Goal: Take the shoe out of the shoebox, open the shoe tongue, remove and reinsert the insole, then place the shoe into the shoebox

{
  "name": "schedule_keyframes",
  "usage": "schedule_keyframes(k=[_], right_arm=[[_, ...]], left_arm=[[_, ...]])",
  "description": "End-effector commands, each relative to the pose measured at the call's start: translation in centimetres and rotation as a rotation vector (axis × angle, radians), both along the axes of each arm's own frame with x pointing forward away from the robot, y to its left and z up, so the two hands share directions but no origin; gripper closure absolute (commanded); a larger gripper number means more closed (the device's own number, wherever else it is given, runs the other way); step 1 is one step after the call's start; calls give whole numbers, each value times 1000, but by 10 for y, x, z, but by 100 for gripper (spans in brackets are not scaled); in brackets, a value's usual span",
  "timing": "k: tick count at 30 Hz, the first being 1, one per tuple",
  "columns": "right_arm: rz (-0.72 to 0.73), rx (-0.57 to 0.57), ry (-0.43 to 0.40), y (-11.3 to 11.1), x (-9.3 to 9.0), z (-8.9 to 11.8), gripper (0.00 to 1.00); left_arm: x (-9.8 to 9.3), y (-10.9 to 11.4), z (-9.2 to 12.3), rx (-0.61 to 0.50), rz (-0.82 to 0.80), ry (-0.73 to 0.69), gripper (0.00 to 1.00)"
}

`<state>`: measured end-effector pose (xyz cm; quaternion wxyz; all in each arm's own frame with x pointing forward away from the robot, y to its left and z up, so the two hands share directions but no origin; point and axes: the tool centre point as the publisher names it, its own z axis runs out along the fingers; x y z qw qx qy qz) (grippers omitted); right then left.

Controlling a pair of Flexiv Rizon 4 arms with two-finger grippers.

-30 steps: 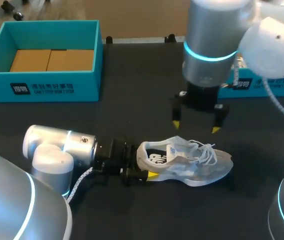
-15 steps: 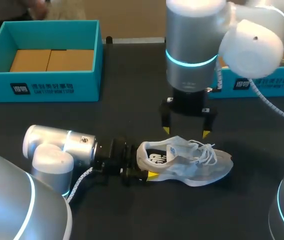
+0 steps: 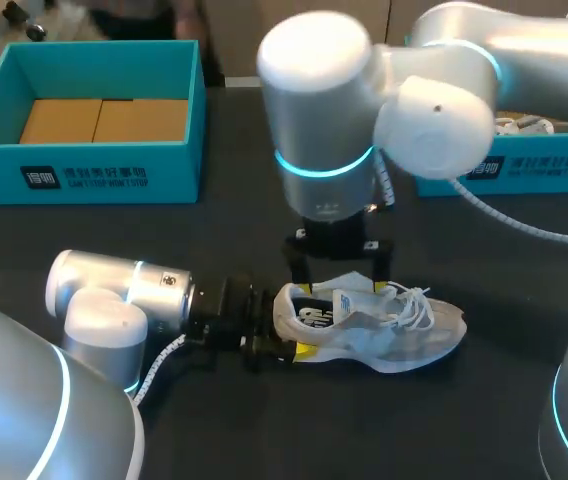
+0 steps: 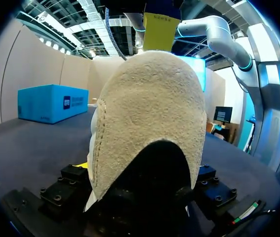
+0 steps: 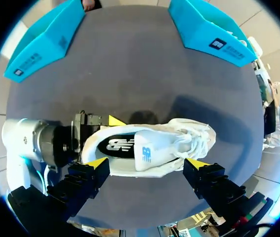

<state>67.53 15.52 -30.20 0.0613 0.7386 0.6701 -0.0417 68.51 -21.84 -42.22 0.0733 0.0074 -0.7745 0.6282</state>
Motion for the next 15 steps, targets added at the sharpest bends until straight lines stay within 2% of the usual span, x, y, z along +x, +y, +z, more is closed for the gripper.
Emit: schedule_keyframes(k=[1, 15], right_arm=[[-10, -71, -3, 13, 1, -10, 0], [-66, -95, -14, -6, 1, -16, 0]], left_arm=[[0, -1, 0, 1, 2, 0, 100], [0, -1, 0, 1, 2, 0, 100]])
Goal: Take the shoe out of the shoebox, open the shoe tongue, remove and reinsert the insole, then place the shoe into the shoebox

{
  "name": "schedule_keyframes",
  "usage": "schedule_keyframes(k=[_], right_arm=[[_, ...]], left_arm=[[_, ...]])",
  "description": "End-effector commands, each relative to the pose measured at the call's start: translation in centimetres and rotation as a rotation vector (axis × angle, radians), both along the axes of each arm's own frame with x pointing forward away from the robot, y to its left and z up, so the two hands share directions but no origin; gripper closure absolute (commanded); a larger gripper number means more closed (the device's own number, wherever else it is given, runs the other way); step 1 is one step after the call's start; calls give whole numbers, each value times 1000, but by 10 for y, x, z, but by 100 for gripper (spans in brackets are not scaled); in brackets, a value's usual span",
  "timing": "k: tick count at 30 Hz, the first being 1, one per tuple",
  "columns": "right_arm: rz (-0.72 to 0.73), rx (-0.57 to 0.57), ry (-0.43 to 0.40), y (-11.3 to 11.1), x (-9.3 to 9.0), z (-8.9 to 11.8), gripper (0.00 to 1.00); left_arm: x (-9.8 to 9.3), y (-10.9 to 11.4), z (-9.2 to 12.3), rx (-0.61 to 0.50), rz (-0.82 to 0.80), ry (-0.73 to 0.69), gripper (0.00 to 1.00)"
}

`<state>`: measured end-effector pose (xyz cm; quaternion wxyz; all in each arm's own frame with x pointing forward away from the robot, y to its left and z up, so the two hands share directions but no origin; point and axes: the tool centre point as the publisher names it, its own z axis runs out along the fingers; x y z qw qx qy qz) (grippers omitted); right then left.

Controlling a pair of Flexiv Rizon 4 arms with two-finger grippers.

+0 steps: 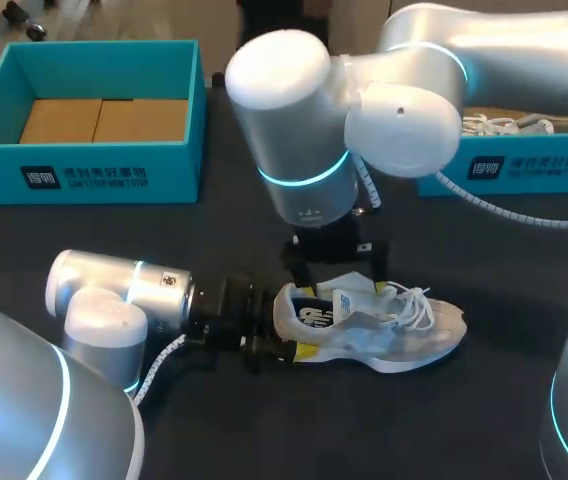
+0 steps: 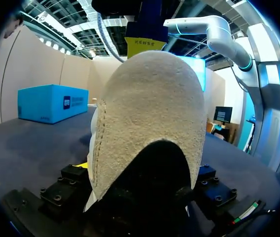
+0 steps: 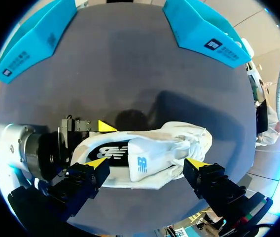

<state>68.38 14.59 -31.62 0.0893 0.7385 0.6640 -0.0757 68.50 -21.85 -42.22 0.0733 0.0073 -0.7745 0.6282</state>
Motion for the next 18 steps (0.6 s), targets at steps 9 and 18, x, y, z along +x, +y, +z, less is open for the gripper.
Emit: schedule_keyframes(k=[9, 18], right_arm=[[-68, -51, -12, 1, -8, -12, 0], [-82, -109, -13, -2, -9, -21, 0]], left_arm=[[0, -1, 0, 1, 2, 0, 100], [0, -1, 0, 1, 2, 0, 100]])
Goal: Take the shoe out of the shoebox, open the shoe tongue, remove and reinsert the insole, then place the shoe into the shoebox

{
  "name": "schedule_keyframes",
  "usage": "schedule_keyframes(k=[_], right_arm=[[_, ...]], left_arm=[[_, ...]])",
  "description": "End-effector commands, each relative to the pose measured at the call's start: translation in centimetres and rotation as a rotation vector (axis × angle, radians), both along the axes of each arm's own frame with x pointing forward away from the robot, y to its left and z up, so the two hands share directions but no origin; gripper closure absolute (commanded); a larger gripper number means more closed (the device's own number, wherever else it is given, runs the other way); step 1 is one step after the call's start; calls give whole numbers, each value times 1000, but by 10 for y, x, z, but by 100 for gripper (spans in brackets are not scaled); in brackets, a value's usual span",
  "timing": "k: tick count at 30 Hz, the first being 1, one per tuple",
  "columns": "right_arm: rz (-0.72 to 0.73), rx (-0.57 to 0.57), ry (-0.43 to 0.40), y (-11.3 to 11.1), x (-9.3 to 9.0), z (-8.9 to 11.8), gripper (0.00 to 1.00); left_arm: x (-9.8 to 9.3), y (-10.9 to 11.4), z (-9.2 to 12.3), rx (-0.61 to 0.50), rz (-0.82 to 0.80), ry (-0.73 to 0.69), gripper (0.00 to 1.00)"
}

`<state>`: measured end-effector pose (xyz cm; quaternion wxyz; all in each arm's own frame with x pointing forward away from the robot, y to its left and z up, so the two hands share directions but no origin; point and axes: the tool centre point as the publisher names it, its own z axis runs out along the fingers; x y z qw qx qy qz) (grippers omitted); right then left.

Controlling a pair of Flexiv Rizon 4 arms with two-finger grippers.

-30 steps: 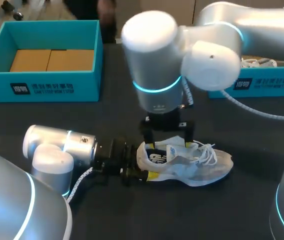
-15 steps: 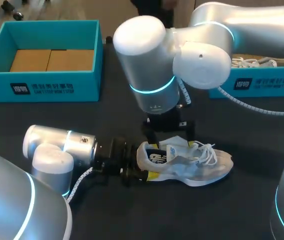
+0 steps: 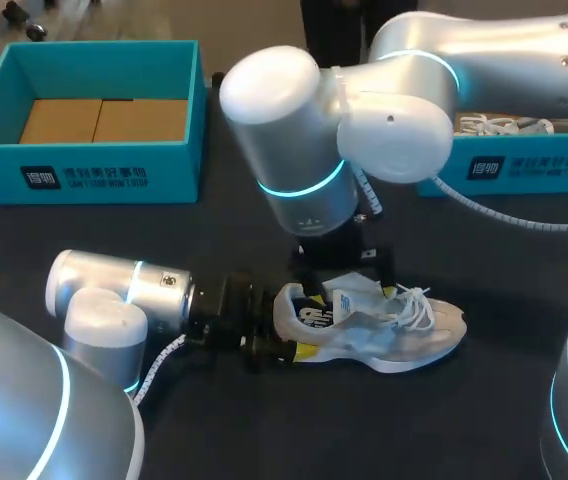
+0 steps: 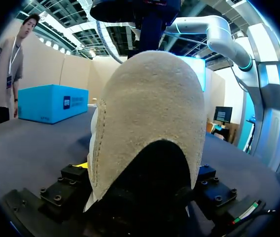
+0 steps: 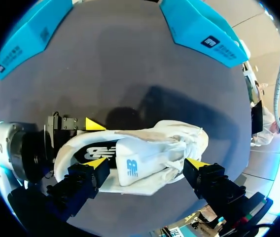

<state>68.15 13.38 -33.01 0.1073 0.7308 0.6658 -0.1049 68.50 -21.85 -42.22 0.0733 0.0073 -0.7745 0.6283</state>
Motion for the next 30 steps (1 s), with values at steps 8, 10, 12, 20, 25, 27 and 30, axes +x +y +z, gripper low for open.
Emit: schedule_keyframes(k=[8, 10, 12, 20, 25, 27, 30], right_arm=[[-106, -59, -30, 11, -6, -16, 0], [-111, -66, -29, 11, -6, -16, 0], [-121, -71, -32, 9, -6, -16, 0], [-165, -104, -29, -2, -4, -23, 0], [-196, -129, -30, -8, -7, -25, 0], [-205, -136, -34, -11, -6, -25, 0], [-209, -137, -43, -14, -6, -26, 0]], left_arm=[[0, -1, 0, 1, 2, 0, 100], [0, -1, 0, 1, 2, 0, 100], [0, -1, 0, 1, 2, 0, 100], [0, -1, 0, 1, 2, 0, 100], [0, -1, 0, 1, 2, 0, 100], [0, -1, 0, 1, 2, 0, 100], [0, -1, 0, 1, 2, 0, 100]])
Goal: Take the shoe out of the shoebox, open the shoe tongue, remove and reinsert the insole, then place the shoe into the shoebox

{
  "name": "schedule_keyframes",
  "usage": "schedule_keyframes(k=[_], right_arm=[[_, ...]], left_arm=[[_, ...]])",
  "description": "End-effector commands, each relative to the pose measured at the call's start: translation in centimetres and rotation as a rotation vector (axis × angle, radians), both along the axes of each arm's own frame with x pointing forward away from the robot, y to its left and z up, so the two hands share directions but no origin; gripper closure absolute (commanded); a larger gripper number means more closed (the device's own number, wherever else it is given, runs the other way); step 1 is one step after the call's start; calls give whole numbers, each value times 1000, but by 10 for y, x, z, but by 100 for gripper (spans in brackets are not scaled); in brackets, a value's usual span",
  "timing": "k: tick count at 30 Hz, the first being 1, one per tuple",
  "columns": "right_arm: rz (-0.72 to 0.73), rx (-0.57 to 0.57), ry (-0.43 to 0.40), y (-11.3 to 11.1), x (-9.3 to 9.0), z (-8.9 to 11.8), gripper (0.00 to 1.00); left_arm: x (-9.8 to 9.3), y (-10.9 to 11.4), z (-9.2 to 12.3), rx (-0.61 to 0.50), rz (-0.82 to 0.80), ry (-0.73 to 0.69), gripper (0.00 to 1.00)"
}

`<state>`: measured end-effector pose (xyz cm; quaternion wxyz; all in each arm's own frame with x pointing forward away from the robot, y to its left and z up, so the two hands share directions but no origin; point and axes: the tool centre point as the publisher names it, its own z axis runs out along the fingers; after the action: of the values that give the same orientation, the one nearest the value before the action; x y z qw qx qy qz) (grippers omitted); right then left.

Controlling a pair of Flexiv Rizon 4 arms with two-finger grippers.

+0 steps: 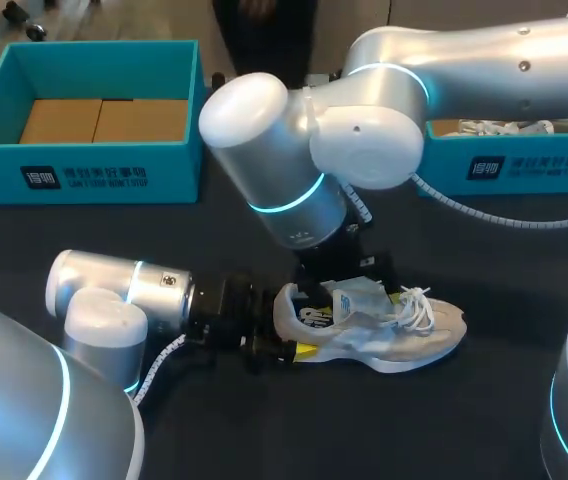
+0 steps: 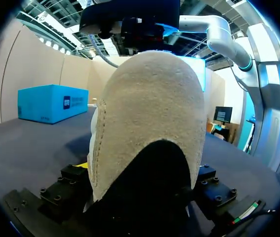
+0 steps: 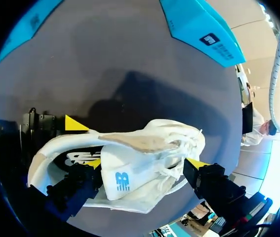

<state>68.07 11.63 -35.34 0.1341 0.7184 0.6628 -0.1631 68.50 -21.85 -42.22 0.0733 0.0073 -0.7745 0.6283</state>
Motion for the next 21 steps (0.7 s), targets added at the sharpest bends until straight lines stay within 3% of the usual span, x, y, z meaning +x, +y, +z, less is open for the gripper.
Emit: schedule_keyframes(k=[1, 8, 21], right_arm=[[-210, -20, -110, 3, -6, -3, 0], [-226, 12, -126, 0, -7, -10, 0], [-235, 89, -138, -25, -3, 4, 0]], left_arm=[[0, -1, 0, 1, 2, 0, 100], [0, -1, 0, 1, 2, 0, 100], [0, -1, 0, 1, 2, 0, 100]])
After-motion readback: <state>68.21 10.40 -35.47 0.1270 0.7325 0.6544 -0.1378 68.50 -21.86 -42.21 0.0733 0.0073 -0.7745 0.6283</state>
